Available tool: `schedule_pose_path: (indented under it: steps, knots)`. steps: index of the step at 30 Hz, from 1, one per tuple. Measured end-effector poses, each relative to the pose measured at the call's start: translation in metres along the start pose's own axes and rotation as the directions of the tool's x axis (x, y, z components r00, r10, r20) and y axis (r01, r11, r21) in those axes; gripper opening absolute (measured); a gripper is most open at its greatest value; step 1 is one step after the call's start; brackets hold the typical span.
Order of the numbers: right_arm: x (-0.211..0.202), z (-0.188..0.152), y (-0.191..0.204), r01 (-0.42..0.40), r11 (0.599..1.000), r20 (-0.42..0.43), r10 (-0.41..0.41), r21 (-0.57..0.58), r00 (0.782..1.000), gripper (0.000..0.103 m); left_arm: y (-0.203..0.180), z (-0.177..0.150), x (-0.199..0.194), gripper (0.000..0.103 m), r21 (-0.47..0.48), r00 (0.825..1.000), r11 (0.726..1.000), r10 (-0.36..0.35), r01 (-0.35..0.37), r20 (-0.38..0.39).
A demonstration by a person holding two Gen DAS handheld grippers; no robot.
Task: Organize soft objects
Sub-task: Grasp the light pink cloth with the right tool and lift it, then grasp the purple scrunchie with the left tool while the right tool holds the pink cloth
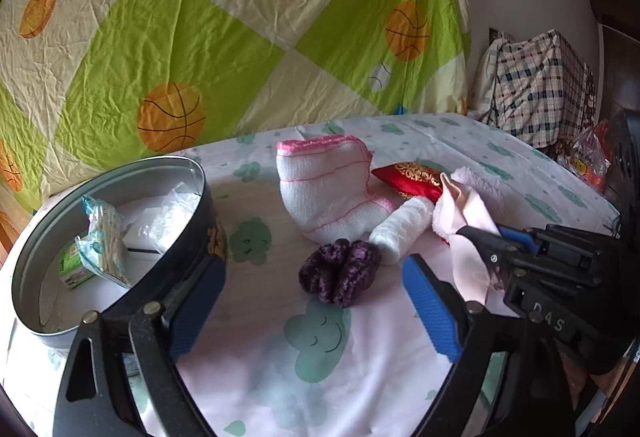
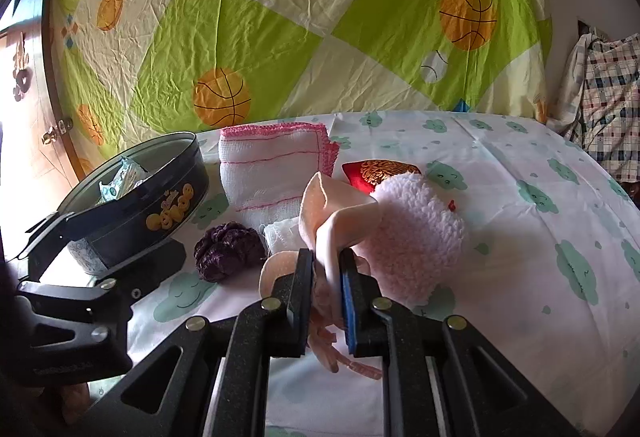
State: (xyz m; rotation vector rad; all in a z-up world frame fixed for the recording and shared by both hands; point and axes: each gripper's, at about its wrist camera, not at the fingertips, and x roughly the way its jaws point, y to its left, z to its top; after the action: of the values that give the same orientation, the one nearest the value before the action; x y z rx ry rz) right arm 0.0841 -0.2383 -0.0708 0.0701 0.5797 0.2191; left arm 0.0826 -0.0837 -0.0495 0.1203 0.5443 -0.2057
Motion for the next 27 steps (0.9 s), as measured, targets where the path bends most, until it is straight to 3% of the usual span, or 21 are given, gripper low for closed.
schedule_pose_path:
  steps: [7,9,16,18,20,22,27]
  knots:
    - [-0.002,-0.001,0.000,0.008,1.000,0.009,-0.008,-0.002,1.000,0.015,-0.004,0.002,0.023,0.075,-0.008,0.991,0.997,-0.083,0.083,-0.104]
    - [-0.002,-0.001,0.000,0.008,1.000,0.009,-0.008,-0.004,1.000,0.015,-0.005,0.003,0.032,0.067,-0.017,0.983,0.993,-0.115,0.114,-0.145]
    - [-0.001,-0.002,0.000,0.008,1.000,-0.002,-0.008,-0.012,1.000,0.015,-0.007,0.004,0.057,0.066,-0.042,0.958,0.988,-0.152,0.147,-0.243]
    - [-0.001,-0.002,0.001,0.009,1.000,-0.003,-0.009,-0.014,1.000,0.015,-0.005,0.003,0.062,0.054,-0.059,0.950,0.985,-0.170,0.160,-0.262]
    - [-0.001,-0.002,0.001,0.010,1.000,-0.002,-0.010,-0.016,1.000,0.015,-0.004,0.001,0.064,0.042,-0.071,0.944,0.983,-0.182,0.168,-0.276]
    - [-0.001,-0.001,0.001,0.010,1.000,-0.001,-0.010,-0.015,1.000,0.015,-0.003,0.001,0.066,0.038,-0.082,0.937,0.979,-0.202,0.186,-0.285]
    - [-0.002,-0.002,0.002,0.016,1.000,0.010,-0.015,-0.019,1.000,0.015,0.002,0.001,0.062,0.035,-0.105,0.942,0.975,-0.215,0.194,-0.260]
